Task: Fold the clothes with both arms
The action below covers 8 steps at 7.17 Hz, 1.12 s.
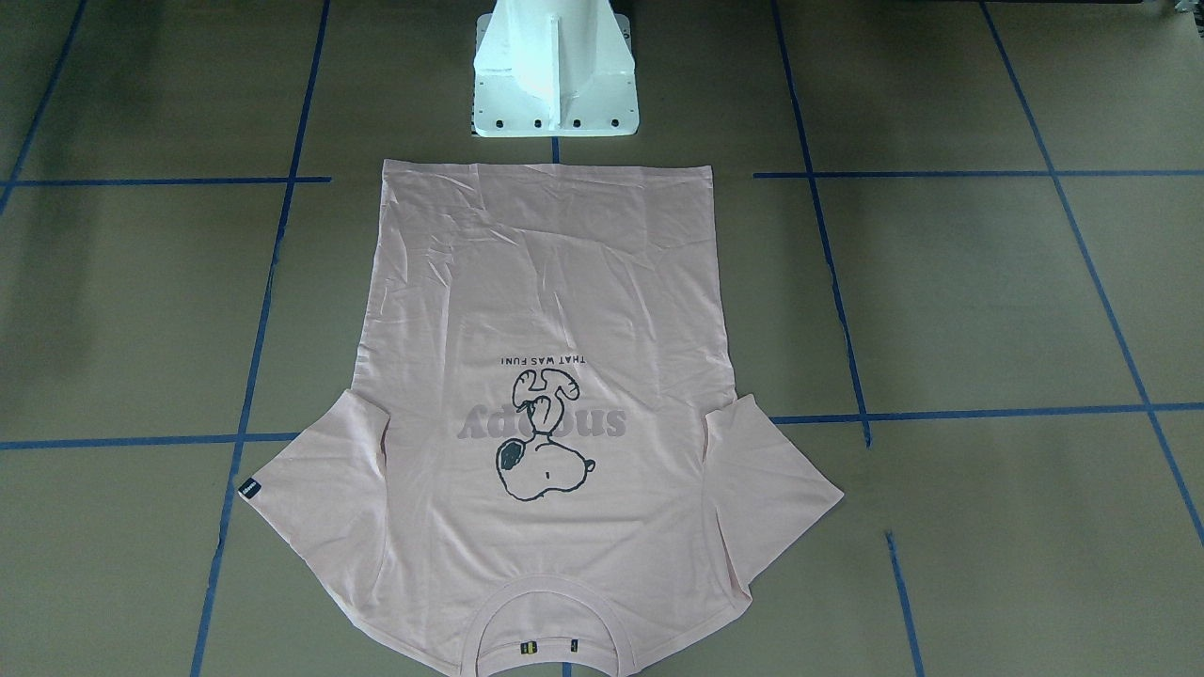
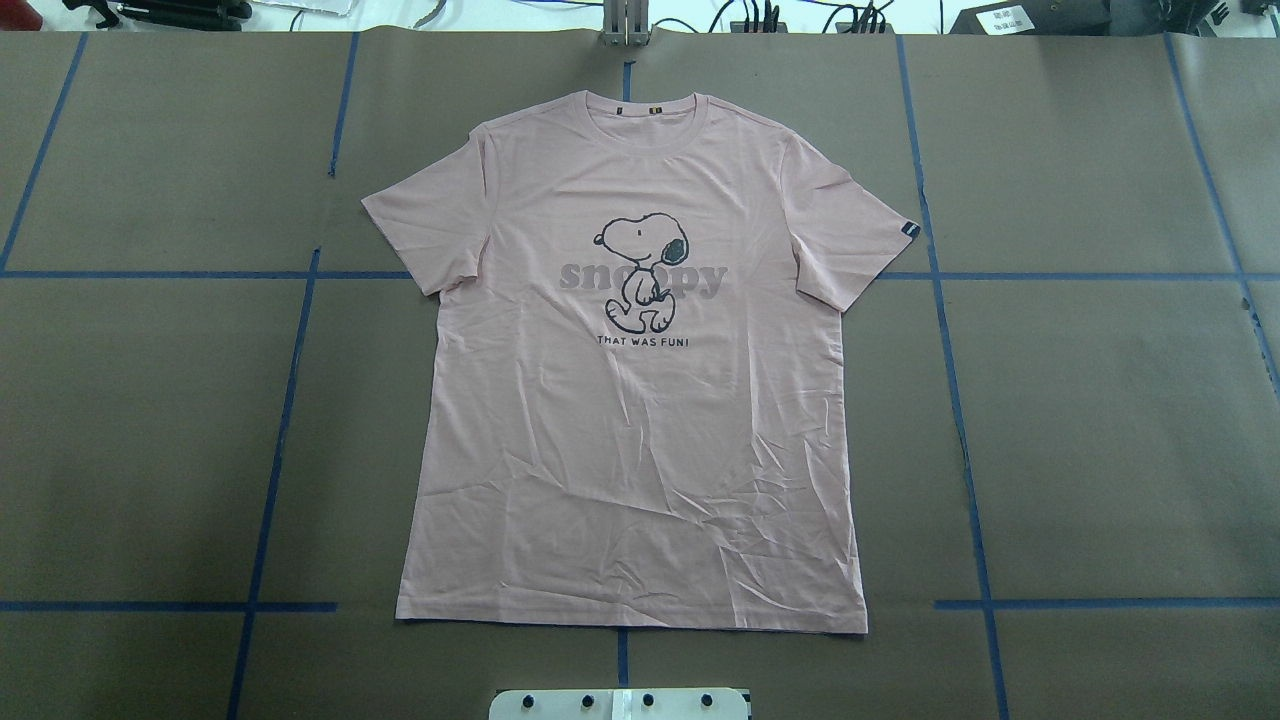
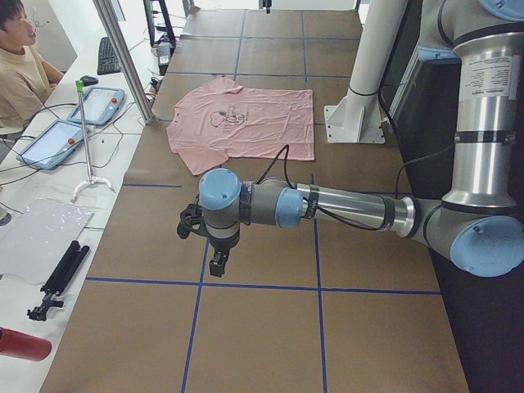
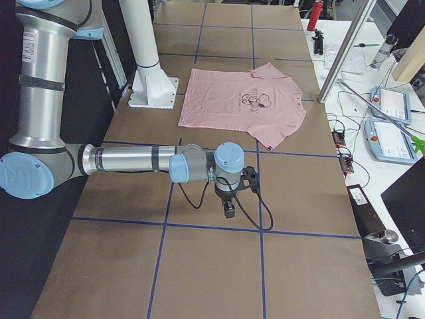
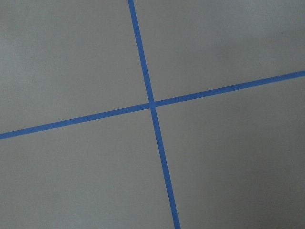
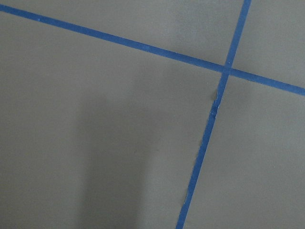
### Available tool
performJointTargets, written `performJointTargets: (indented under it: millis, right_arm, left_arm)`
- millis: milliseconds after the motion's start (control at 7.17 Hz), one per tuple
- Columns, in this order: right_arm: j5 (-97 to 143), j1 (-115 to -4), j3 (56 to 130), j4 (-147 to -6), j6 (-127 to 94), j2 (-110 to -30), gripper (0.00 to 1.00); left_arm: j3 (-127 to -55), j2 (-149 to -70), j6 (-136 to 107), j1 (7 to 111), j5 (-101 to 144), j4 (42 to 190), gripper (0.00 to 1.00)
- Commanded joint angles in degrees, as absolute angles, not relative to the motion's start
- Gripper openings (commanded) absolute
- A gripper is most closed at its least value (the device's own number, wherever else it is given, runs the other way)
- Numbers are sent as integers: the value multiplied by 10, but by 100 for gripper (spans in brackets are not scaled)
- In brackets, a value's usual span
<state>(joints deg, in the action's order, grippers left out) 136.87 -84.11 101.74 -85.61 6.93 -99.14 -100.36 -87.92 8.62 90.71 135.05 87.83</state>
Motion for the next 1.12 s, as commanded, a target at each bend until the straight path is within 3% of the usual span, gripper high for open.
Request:
performJointTargets:
  millis: [0, 279, 698, 977]
  right_arm:
    - [1376, -840, 1020, -814, 69, -1000, 100]
    - [1379, -838, 1017, -710, 22, -1025, 100]
    - [1380, -828, 1016, -700, -50, -1018, 100]
    - [1375, -708, 1008, -699, -224, -930, 100]
  left_arm:
    - [-1009, -876, 85, 904, 1350, 880, 100]
    - [-1013, -875, 84, 904, 1358, 878, 100]
    - [-1011, -874, 79, 891, 1407, 881, 100]
    - [-1012, -874, 83, 888, 1407, 885, 100]
